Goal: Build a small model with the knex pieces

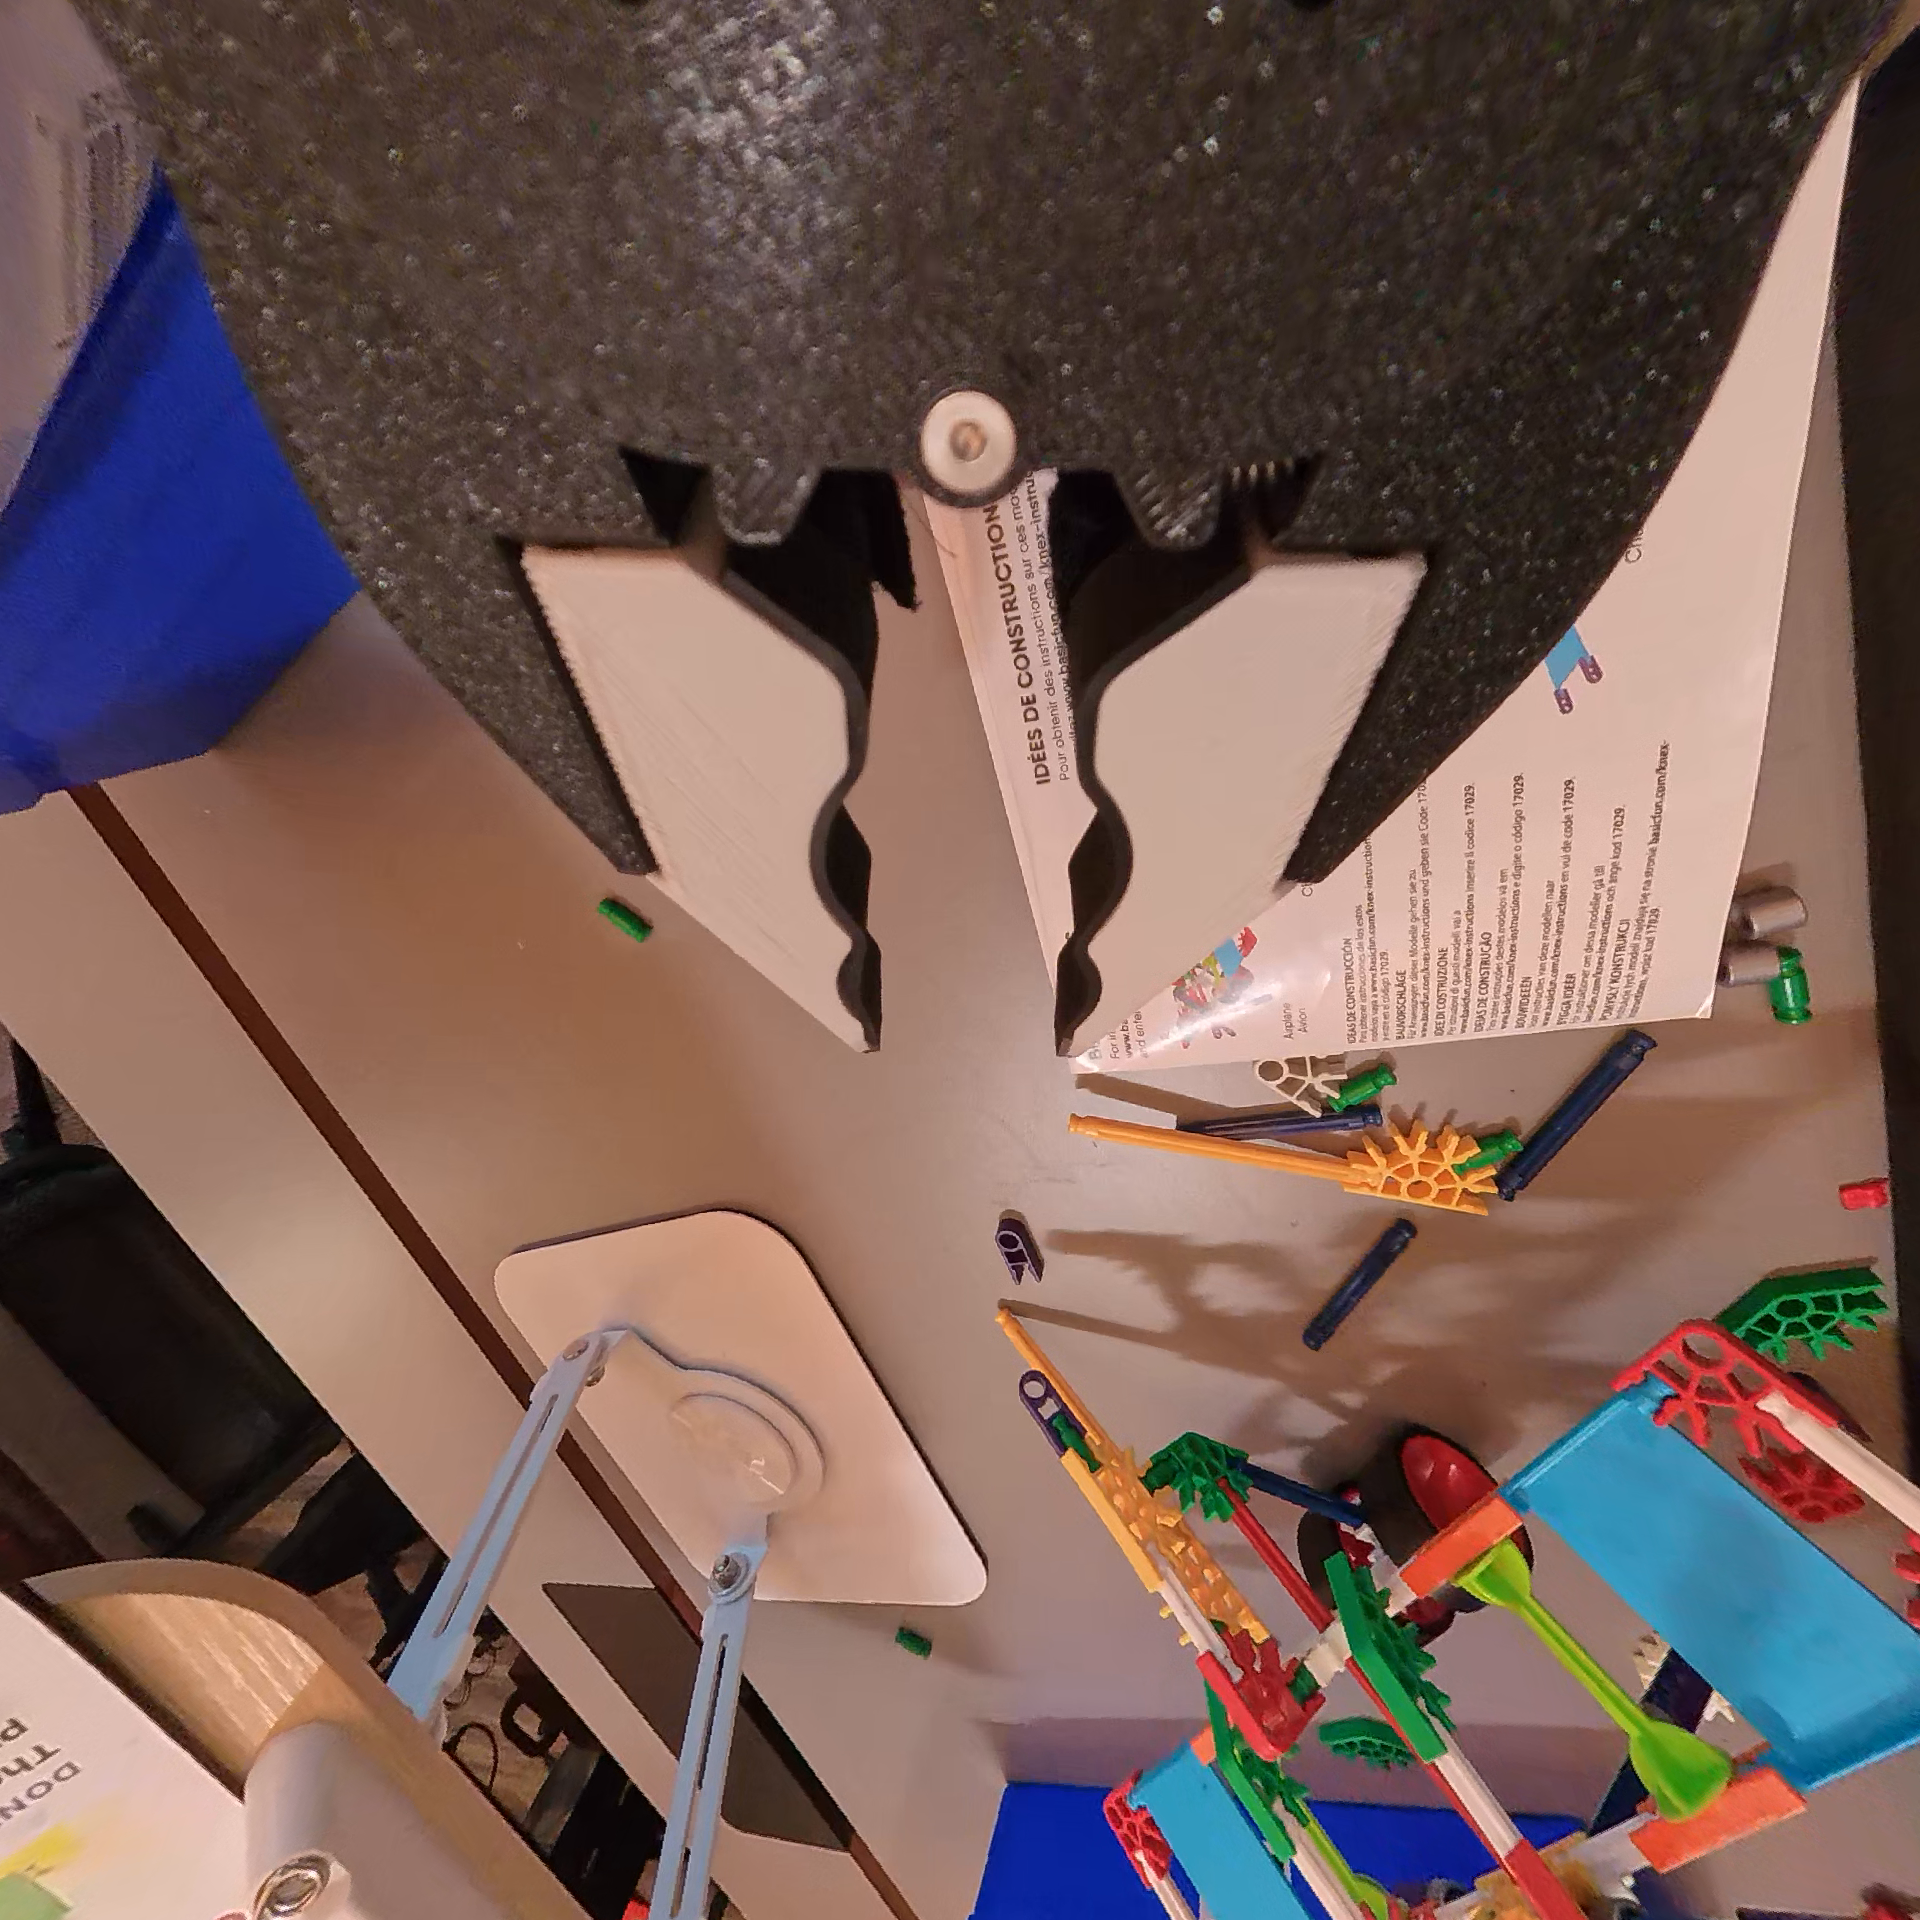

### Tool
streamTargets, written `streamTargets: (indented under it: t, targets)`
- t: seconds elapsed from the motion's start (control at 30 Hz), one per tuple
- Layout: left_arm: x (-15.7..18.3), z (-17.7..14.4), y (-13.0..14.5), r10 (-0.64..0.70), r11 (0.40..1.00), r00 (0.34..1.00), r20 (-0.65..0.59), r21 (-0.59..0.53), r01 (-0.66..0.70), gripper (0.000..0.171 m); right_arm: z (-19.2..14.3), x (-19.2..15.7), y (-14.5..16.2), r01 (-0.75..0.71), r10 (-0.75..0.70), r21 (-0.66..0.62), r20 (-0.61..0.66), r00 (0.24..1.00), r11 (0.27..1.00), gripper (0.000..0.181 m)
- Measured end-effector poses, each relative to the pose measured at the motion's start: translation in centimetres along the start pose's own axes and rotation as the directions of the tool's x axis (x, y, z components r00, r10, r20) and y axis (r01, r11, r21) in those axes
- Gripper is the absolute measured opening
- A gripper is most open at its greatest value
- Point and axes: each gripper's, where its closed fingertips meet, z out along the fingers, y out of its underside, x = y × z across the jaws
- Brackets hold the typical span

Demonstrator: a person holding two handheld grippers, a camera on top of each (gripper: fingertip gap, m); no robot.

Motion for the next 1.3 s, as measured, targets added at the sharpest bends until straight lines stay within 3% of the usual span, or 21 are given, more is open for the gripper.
streamTargets:
  t: [0.13,0.47,0.87,0.93,1.17,1.23,1.3]
  targets:
    - [-0.3,0.2,-0.4,0.05,0.999,0.998,0.023,-0.016,-0.05,0.008,0.0,0.1,0.1,-0.001,0.001,-0.003,-0.002,1.0,1.0,0.034]
    - [-0.8,1.6,-0.7,-0.018,1.0,1.0,-0.01,0.013,0.018,0.007,0.1,-0.3,-0.1,0.01,-0.01,-0.001,0.003,1.0,1.0,0.033]
    - [1.9,6.6,4.0,-0.091,0.986,0.995,-0.048,-0.143,0.083,0.007,0.3,-0.6,-0.1,0.019,-0.018,-0.006,0.014,1.0,1.0,0.033]
    - [1.9,6.7,4.8,-0.09,0.98,0.995,-0.05,-0.182,0.08,0.018,0.3,-0.6,-0.1,0.018,-0.018,-0.006,0.013,1.0,1.0,0.034]
    - [0.7,4.3,3.3,-0.189,0.982,0.979,-0.072,-0.018,0.189,0.032,0.1,-0.7,-0.5,0.023,-0.023,0.007,0.013,1.0,1.0,0.033]
    - [1.3,4.0,1.8,-0.142,0.988,0.985,-0.093,0.047,0.147,0.034,0.1,-0.8,-0.6,0.027,-0.027,0.006,0.013,1.0,1.0,0.033]
    - [1.2,4.2,1.1,-0.089,0.994,0.996,-0.03,0.054,0.091,0.034,0.2,-0.8,-0.6,0.028,-0.028,0.005,0.014,0.999,1.0,0.033]
